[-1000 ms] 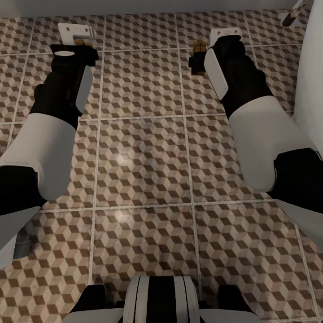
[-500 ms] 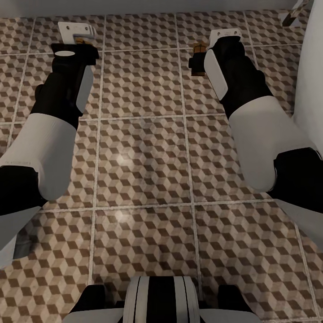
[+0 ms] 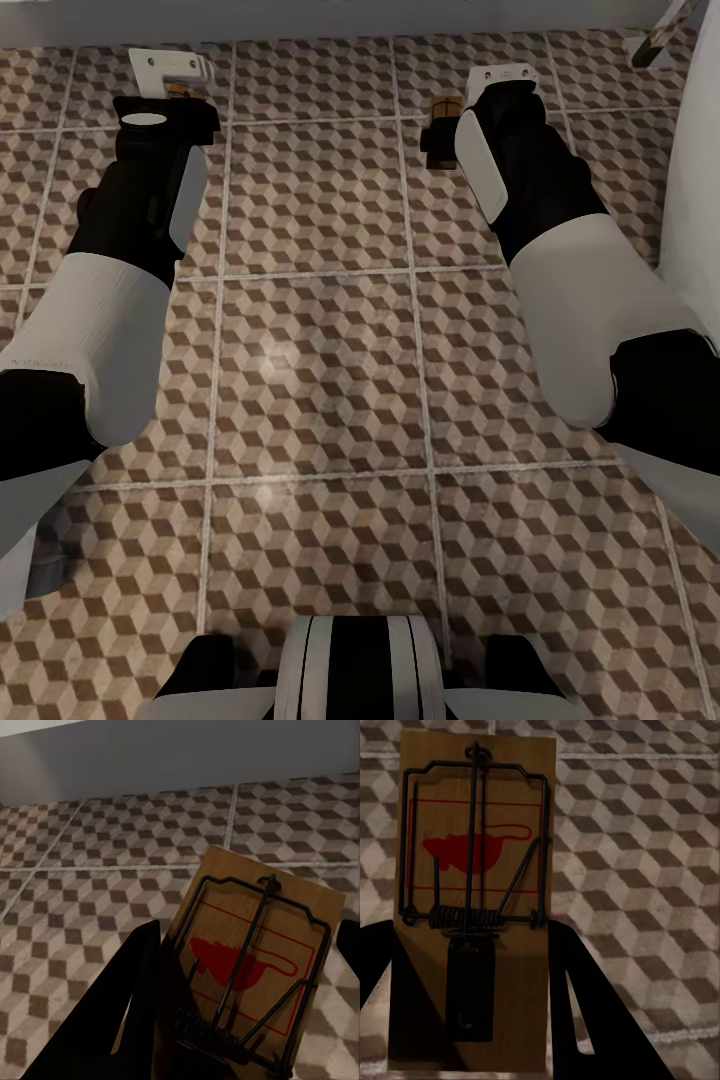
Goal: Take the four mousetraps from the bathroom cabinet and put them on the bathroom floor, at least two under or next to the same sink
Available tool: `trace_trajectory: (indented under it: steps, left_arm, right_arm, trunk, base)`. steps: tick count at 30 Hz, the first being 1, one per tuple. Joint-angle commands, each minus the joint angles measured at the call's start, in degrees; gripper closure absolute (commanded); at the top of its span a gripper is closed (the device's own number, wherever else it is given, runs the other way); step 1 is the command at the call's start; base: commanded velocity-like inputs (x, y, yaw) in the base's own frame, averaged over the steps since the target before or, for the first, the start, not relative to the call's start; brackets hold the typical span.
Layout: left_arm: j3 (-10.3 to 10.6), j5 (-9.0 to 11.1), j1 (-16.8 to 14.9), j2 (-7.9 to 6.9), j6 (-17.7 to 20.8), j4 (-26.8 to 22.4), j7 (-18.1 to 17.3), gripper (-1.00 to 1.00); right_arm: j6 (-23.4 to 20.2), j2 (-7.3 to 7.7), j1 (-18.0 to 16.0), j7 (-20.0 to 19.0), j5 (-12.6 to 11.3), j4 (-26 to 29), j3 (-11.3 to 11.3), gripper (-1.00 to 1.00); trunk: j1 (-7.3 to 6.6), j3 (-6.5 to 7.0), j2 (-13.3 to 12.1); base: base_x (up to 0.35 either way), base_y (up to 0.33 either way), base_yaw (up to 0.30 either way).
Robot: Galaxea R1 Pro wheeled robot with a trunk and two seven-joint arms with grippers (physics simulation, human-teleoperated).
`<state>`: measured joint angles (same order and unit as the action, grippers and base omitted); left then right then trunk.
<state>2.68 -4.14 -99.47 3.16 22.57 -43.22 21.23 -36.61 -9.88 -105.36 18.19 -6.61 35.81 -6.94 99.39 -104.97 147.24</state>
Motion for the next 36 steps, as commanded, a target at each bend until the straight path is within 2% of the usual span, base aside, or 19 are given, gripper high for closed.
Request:
trace_trajectory:
  steps: [1,22,36]
  left_arm:
    - [0.1,-0.5,0.0,-0.03,0.5,-0.1,0.1,1.00]
    - [0.2,-0.6,0.0,-0.07,0.0,0.3,0.1,1.00]
    - [0.3,-0.8,0.0,-0.19,-0.1,0.6,-0.2,1.00]
  right_arm:
    - [-0.1,0.04,0.0,0.6,-0.8,0.0,-0.3,1.00]
    - [-0.1,0.04,0.0,0.6,-0.8,-0.3,-0.4,1.00]
    - [3.3,0.04,0.0,0.6,-0.9,-3.8,-0.3,1.00]
  trunk:
    - [0.02,-0.03,0.0]
    - [0.02,-0.03,0.0]
    - [0.02,-0.03,0.0]
  base:
    - [0.187,0.002,0.000]
    - [0.123,0.000,0.000]
    - [0.098,0.000,0.000]
